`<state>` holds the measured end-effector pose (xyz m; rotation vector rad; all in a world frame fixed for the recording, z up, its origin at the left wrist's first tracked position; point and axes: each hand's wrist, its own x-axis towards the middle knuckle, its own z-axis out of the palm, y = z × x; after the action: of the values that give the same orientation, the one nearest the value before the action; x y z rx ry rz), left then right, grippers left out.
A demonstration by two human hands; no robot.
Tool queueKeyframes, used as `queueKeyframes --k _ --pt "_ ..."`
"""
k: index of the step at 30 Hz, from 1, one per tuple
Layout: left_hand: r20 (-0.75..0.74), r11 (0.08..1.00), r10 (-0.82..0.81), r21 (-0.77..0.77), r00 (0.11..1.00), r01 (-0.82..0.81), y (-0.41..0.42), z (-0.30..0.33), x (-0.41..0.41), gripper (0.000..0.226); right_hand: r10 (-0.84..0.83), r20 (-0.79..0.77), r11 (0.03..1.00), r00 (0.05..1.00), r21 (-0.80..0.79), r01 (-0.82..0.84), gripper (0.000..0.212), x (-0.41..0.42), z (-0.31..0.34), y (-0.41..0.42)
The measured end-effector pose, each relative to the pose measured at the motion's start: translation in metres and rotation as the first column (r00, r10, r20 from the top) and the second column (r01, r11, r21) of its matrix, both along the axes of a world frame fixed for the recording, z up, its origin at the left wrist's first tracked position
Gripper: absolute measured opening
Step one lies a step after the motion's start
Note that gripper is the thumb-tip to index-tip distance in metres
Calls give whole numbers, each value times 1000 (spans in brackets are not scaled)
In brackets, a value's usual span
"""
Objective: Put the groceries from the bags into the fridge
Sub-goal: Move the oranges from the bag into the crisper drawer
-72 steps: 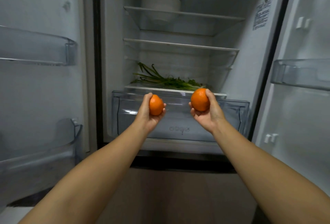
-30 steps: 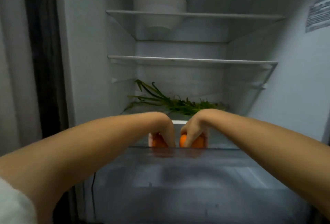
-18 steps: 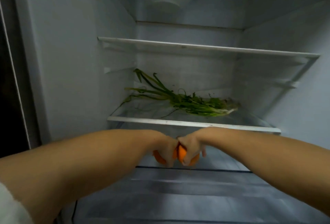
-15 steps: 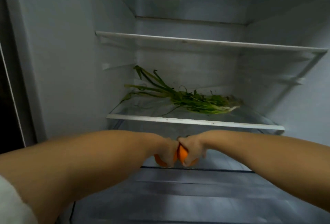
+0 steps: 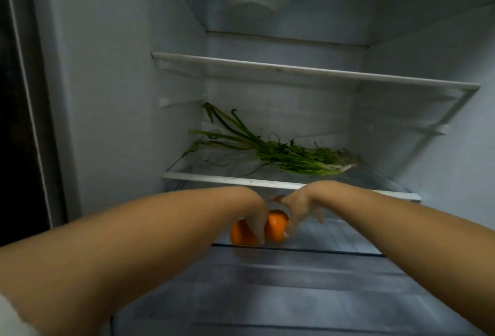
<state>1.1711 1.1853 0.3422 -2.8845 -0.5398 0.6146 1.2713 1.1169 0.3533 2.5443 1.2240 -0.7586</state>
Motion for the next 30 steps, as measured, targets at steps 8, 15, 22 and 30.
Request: queueKeyframes --k 8,15,22,30 --pt "76 996 60 -69 995 -55 -20 68 -33 32 -8 -97 997 995 76 15 54 -45 71 -44" --pt "754 998 -23 57 656 -31 -60 117 -108 23 9 422 721 906 625 -298 42 -72 100 -104" --pt "944 994 74 -45 321 -96 -112 81 -191 19 -34 403 380 915 852 -361 35 -118 79 -162" --pt "937 947 288 -247 197 -205 -182 -40 -293 15 88 815 152 573 558 -816 38 -224 -39 -195"
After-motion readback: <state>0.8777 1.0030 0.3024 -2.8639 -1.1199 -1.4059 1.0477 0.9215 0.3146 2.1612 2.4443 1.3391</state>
